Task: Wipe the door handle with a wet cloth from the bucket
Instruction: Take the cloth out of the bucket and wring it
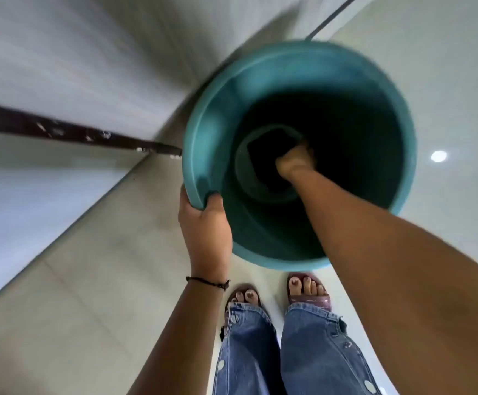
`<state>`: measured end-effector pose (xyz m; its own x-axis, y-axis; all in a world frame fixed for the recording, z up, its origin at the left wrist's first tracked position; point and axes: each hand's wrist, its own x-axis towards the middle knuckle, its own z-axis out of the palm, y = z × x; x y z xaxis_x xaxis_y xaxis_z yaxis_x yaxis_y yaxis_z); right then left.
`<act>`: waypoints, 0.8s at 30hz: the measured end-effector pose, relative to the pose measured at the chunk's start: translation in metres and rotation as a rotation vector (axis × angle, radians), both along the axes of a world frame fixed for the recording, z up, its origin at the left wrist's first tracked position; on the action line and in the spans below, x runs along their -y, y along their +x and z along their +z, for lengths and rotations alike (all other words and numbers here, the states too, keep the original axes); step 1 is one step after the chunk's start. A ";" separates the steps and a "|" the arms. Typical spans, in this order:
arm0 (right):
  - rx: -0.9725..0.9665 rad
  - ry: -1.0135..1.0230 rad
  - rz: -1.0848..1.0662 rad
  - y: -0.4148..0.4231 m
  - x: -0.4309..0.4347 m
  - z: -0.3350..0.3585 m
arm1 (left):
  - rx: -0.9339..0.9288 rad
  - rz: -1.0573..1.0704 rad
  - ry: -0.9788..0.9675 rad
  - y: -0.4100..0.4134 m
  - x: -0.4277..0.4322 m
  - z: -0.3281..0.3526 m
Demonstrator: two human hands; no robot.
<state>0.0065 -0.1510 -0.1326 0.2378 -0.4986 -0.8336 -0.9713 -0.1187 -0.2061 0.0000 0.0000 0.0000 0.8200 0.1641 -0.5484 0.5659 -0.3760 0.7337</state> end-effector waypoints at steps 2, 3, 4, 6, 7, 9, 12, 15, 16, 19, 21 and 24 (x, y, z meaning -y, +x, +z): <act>-0.003 -0.046 0.082 0.002 -0.009 -0.014 | 0.046 0.007 -0.010 -0.001 -0.002 -0.010; -0.009 -0.086 0.075 0.002 -0.010 -0.025 | 0.042 0.012 -0.012 -0.001 -0.003 -0.012; -0.012 -0.115 0.057 0.003 -0.013 -0.027 | 0.054 0.028 -0.020 -0.001 -0.003 -0.016; -0.046 -0.162 -0.009 0.000 -0.016 -0.034 | 0.055 0.039 -0.031 -0.006 -0.005 -0.019; -0.064 -0.167 -0.039 -0.001 -0.014 -0.039 | 0.056 0.047 -0.036 -0.007 -0.006 -0.021; -0.053 -0.118 -0.101 -0.005 -0.012 -0.034 | 0.060 0.051 -0.020 -0.008 -0.006 -0.023; 0.069 0.075 -0.177 -0.008 -0.014 -0.002 | 0.024 0.053 -0.006 -0.002 -0.005 -0.022; 0.246 0.089 -0.293 -0.014 -0.021 0.060 | -0.132 0.041 0.038 -0.001 -0.005 -0.010; 0.298 0.081 -0.325 -0.018 -0.022 0.086 | -0.210 0.023 0.087 0.000 -0.003 0.004; 0.381 0.160 -0.415 -0.036 -0.023 0.181 | -0.314 0.050 0.125 -0.001 0.005 0.063; 0.423 0.269 -0.420 -0.053 -0.025 0.253 | -0.292 0.059 0.006 -0.004 0.005 0.115; 0.478 0.457 -0.382 -0.076 -0.029 0.361 | -0.348 0.131 -0.291 -0.010 -0.003 0.203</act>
<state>-0.0698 -0.1216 0.2286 0.5044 -0.2488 -0.8268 -0.7207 0.4060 -0.5619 -0.0099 0.0035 0.2029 0.5616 0.0522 -0.8257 0.8260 -0.0920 0.5561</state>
